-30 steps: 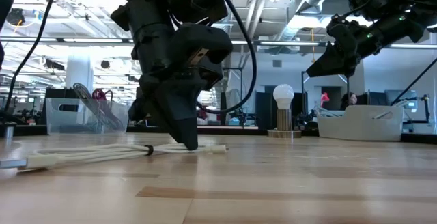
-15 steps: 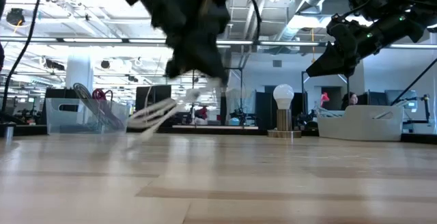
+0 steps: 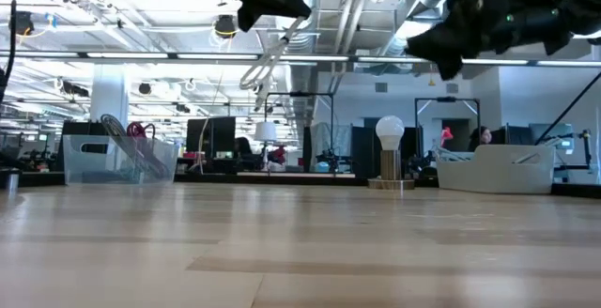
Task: Pick & Place USB Port
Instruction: Put the white charger cable into the gray bin
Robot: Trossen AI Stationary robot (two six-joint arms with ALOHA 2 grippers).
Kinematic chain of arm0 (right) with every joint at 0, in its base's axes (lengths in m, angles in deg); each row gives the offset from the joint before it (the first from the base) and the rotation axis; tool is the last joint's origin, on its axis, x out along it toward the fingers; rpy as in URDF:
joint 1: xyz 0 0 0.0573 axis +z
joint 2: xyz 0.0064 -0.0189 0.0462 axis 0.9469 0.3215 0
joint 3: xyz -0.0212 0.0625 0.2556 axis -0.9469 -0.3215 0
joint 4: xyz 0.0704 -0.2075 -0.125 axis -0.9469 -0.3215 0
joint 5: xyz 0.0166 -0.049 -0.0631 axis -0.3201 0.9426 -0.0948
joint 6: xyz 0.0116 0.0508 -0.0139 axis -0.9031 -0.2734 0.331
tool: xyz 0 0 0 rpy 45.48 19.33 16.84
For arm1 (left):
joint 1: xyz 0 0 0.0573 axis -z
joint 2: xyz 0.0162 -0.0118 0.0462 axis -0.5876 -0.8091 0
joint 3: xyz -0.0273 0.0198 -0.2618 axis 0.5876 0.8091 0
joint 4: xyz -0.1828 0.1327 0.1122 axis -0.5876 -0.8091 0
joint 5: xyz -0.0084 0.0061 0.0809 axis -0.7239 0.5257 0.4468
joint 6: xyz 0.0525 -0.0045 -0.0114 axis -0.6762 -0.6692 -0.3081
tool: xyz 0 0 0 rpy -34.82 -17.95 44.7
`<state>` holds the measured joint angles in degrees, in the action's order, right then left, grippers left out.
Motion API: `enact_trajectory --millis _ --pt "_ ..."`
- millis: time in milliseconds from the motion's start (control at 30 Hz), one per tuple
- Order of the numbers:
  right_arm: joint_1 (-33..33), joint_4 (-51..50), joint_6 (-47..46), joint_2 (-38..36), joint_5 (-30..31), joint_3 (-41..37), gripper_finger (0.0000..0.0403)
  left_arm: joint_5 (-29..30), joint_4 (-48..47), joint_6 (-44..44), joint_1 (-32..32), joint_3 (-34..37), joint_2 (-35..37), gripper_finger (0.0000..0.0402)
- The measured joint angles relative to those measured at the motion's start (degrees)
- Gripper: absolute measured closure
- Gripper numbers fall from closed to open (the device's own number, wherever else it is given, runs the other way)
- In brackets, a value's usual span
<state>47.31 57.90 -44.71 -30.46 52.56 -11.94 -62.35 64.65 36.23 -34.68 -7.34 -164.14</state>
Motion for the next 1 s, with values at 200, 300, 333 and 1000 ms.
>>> enact_trajectory --millis 200,300,333,1000 --pt "6.7 12.7 -0.1 6.7 0.0 0.0 0.0294 0.0 3.3 -4.4 -2.0 0.0 0.8 0.0396" --pt "9.2 19.8 -0.1 12.0 0.0 0.0 0.0294 0.0 5.1 -5.9 -2.5 0.0 0.8 0.0395" --pt "9.8 22.1 -0.1 13.9 0.0 0.0 0.0294 -0.1 5.3 -6.1 -2.6 0.0 0.8 0.0395" --pt "15.7 36.6 0.4 44.7 1.6 16.6 0.0294 -0.3 6.6 -6.3 -2.6 0.0 0.7 0.0394"
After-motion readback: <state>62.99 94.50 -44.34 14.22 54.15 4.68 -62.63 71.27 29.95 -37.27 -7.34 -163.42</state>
